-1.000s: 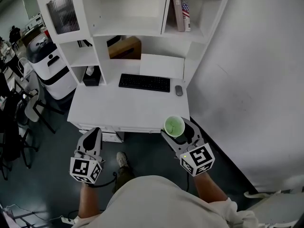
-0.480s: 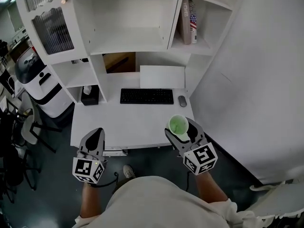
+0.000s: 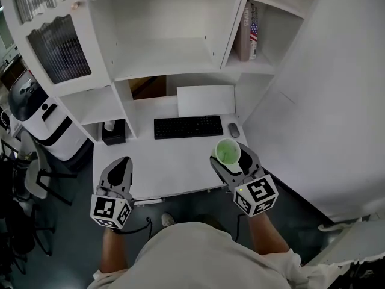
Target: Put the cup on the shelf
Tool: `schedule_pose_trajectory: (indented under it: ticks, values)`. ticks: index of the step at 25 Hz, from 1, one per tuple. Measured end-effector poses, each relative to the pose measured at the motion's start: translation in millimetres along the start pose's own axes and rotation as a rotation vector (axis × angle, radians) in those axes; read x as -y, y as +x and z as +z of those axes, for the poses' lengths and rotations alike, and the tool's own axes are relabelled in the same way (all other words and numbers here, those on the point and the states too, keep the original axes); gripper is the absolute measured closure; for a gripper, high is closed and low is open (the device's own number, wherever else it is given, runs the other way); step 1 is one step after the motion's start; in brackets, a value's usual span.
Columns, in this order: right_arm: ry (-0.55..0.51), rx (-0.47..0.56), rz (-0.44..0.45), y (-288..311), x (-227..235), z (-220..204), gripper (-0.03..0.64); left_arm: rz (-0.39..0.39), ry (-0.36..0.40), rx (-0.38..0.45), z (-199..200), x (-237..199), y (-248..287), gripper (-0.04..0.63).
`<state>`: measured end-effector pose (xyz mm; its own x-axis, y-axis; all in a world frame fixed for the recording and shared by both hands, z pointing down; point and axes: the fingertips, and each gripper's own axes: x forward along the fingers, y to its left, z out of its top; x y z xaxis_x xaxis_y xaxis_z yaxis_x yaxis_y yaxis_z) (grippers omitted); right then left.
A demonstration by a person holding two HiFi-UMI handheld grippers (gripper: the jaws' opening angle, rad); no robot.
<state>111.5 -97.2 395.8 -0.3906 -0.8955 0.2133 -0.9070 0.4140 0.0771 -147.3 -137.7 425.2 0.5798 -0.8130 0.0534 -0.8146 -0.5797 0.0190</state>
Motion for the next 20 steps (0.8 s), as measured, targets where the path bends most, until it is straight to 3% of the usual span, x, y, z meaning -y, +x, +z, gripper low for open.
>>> schedule_pose_trajectory:
  ticks: [11, 20]
  values:
    - [-0.026, 0.002, 0.057, 55.0, 25.4, 21.1, 0.307, 0.023, -0.007, 0.001, 3.0, -13.3, 41.9, 0.595]
    - [-0.062, 0.033, 0.092, 111.1, 63.9, 68.1, 0.307, 0.062, -0.018, 0.008, 6.7, -24.0, 67.0, 0.595]
